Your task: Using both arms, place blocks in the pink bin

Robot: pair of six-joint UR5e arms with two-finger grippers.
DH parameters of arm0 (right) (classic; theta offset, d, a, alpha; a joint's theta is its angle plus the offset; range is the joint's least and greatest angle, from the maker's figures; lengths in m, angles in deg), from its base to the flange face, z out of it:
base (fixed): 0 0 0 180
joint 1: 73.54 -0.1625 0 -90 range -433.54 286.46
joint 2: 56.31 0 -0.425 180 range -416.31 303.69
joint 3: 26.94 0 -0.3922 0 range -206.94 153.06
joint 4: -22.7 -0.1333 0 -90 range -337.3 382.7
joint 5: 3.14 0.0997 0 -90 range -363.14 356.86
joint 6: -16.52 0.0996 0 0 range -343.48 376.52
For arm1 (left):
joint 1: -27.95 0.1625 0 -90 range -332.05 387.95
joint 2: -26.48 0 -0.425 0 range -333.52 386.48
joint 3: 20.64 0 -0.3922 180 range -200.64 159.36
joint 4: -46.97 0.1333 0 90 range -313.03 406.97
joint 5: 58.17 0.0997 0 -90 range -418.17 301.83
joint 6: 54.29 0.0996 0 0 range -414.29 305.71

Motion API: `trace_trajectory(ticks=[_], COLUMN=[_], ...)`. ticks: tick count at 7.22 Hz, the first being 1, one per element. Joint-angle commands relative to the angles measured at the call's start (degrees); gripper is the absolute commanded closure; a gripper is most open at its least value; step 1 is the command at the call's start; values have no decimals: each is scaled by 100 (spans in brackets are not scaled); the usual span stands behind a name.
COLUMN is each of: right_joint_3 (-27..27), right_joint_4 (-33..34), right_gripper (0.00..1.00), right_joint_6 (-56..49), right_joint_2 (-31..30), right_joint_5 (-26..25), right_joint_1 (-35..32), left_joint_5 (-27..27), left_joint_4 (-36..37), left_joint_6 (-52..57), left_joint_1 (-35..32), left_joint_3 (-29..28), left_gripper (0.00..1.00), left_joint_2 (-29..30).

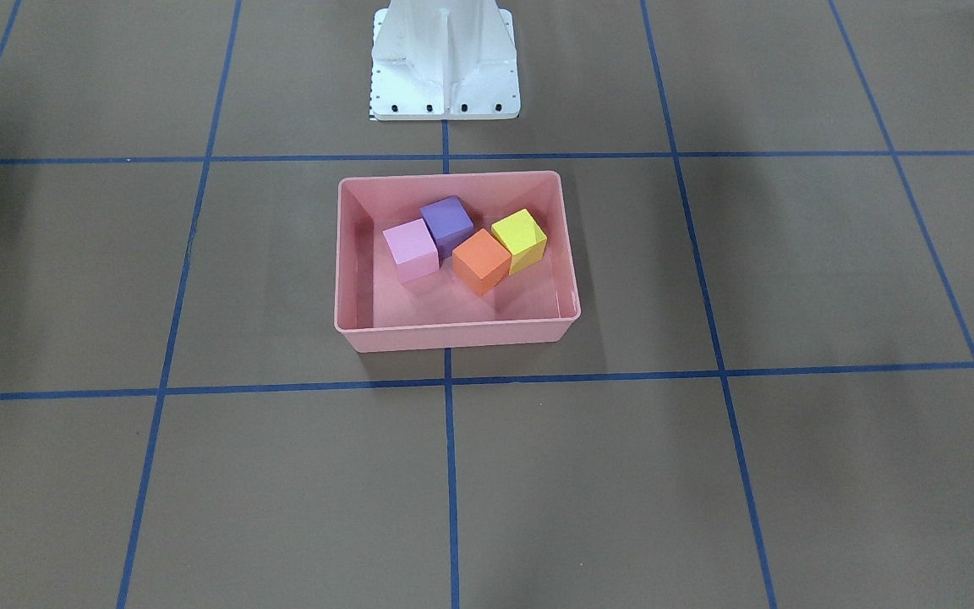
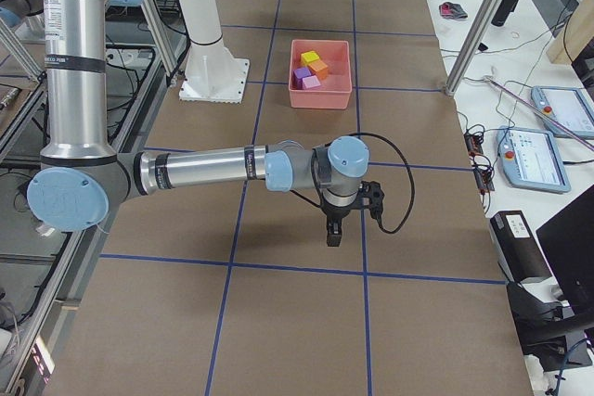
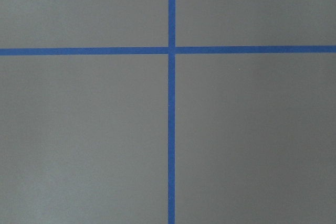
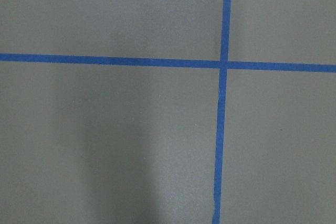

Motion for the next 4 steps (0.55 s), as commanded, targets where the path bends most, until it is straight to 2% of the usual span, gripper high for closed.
trace_trajectory(ticks=[1,4], right_joint_3=[-8,-8], right_joint_4=[-7,-77], right_gripper=[1,1], right_joint_6=[1,105], right_joint_2=[13,48], right_joint_5=[-1,-18], right_joint_1=[0,0], left_joint_5=[-76,-50], left_joint_4=[-57,-57], left_joint_6=[55,46], left_joint_1=[0,-9], left_joint_3=[50,112], left_gripper=[0,0], left_joint_2=[-26,-17])
